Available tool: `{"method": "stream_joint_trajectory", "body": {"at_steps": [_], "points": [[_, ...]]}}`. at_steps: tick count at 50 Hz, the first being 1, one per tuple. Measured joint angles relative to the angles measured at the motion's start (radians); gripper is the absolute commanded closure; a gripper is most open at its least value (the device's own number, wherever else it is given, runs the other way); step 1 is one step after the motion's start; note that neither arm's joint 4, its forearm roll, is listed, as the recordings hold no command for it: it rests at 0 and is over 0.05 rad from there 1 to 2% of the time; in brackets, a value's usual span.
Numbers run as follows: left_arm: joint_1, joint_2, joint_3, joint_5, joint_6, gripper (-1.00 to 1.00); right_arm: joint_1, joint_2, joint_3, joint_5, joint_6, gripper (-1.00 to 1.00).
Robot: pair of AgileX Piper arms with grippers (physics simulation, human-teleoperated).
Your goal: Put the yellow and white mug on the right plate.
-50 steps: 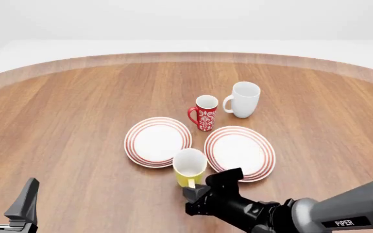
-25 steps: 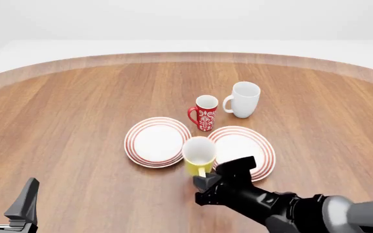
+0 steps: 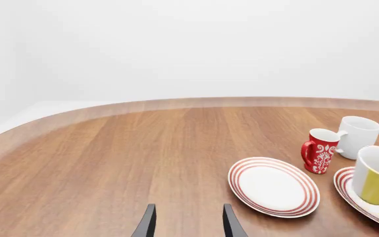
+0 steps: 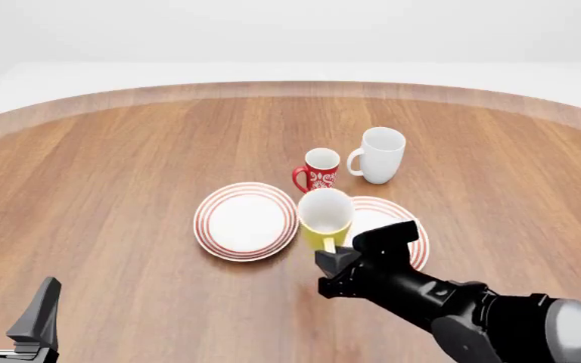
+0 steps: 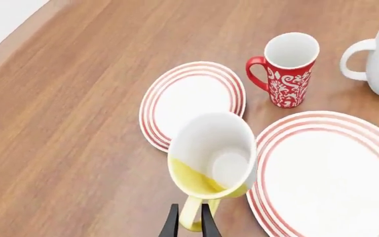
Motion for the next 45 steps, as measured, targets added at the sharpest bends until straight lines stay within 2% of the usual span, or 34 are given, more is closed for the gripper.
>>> {"method": "stream_joint_trajectory", "body": {"at_steps": [22,45], "points": [[0.0,0.0,0.0,0.0,0.0,-1.0,-0.084,-0.053,-0.005,0.042,-0.075,1.0],[0.0,0.0,0.0,0.0,0.0,-1.0,-0.137,-0.056,-0.008,0.035,-0.116,1.0]]}}
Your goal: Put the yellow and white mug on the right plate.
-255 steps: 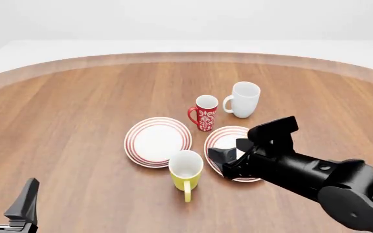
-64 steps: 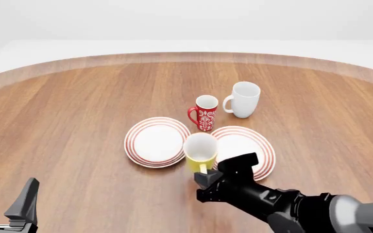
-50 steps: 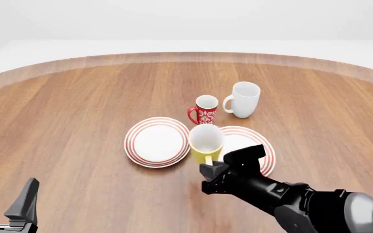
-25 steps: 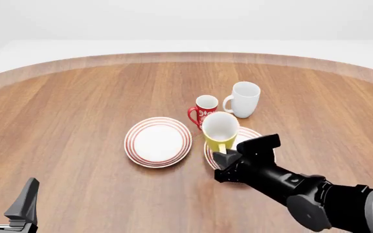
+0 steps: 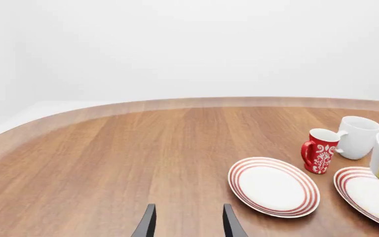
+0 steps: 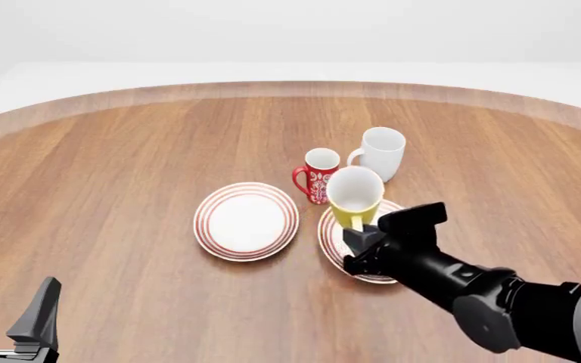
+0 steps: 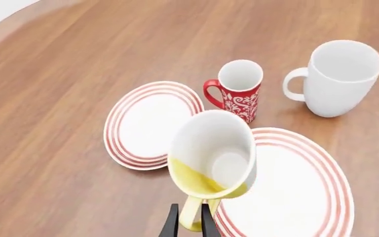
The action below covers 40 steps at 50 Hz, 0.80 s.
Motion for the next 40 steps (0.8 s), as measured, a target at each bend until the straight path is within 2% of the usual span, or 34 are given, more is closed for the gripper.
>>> {"method": "stream_joint_trajectory", "body": {"at_steps": [14,40], "points": [[0.0,0.0,0.0,0.0,0.0,-1.0,-0.049,0.039,0.013,-0.062,-0.014,1.0],[0.0,0.0,0.0,0.0,0.0,-1.0,-0.123,0.156,0.042,-0.205,0.015,1.0]]}}
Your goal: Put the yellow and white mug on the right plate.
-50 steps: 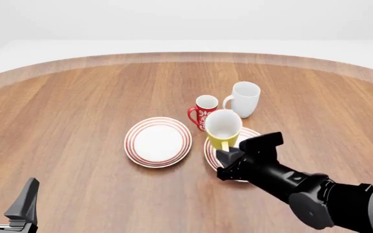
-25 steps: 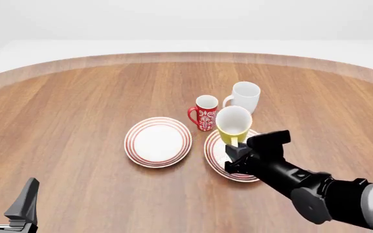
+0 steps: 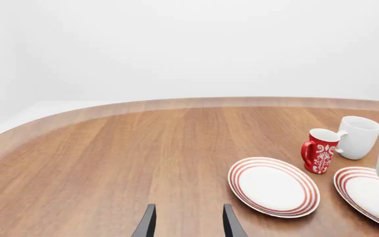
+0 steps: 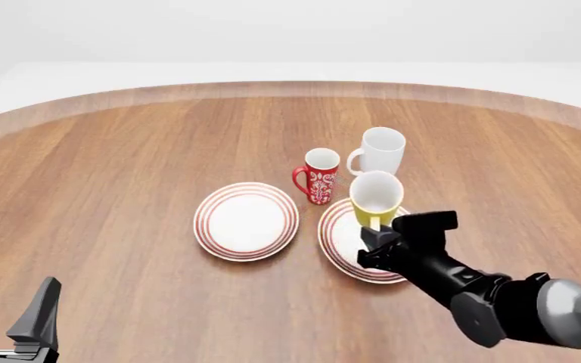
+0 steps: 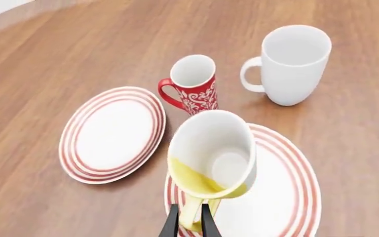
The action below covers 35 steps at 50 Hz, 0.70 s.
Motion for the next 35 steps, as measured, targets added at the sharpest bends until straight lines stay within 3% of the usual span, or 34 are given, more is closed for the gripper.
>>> {"method": "stream_joint_trajectory", "body": {"at_steps": [35], "points": [[0.0,0.0,0.0,0.0,0.0,-1.0,-0.014,0.159,-0.031,-0.108,0.041,1.0]]}}
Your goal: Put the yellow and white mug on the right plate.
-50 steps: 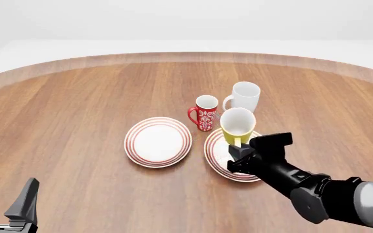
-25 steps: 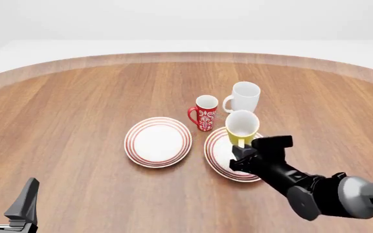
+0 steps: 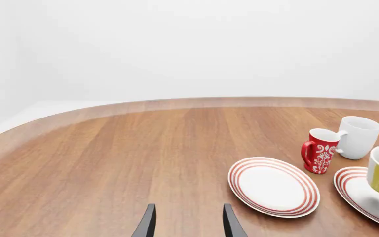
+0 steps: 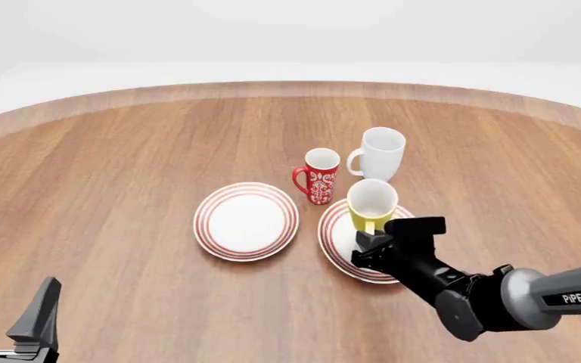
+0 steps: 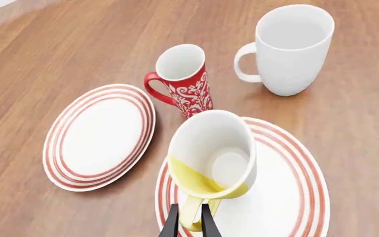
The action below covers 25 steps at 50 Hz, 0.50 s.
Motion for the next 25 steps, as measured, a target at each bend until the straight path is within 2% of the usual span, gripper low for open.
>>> {"method": "stream_joint_trajectory", "body": {"at_steps": [22,23,25], "points": [[0.0,0.0,0.0,0.0,0.0,-1.0,0.007,0.015,0.013,-0.037,0.041,1.0],[0.0,0.0,0.0,0.0,0.0,-1.0,0.005,0.016,0.012,-0.037,0.04,-1.0],[0.0,0.0,0.0,0.0,0.0,-1.0,0.002,0.018,0.011,-0.037,0.042,-1.0]]}}
